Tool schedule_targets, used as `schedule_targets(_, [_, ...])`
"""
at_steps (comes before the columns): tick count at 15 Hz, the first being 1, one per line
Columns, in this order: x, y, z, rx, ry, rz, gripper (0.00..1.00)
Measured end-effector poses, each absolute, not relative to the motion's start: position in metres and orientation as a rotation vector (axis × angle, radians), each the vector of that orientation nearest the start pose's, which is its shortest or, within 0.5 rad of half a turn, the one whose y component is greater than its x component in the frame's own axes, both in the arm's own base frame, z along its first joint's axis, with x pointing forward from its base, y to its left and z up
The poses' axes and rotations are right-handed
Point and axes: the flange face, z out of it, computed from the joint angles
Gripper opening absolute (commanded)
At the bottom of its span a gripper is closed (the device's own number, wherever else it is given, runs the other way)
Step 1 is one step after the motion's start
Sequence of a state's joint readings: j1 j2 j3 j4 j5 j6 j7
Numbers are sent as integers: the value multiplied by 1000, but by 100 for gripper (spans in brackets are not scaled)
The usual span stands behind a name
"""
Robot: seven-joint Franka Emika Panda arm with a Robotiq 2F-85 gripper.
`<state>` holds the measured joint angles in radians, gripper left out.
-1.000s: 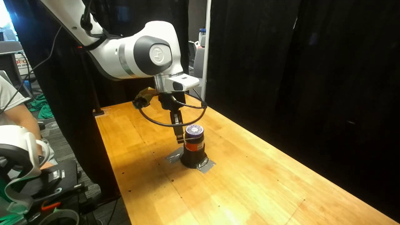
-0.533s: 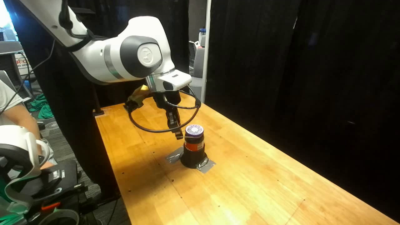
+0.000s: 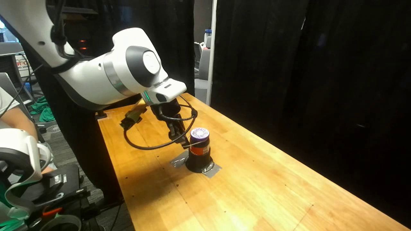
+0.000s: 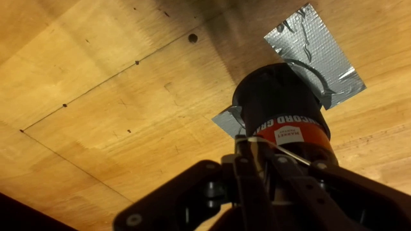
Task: Wrap the rubber band over the bottom of the brown coffee cup
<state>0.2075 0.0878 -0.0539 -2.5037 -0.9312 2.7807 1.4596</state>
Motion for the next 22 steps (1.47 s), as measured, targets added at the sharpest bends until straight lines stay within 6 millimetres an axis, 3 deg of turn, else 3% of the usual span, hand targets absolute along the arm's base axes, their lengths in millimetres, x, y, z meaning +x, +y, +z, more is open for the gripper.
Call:
schedule_targets(6, [449,108,256,-3064,817,-850,10])
schedule_targets(13, [433,114,263,-2846,967,-1055,10])
schedule_targets(22, [414,110,249,-2779,993,-1147,10])
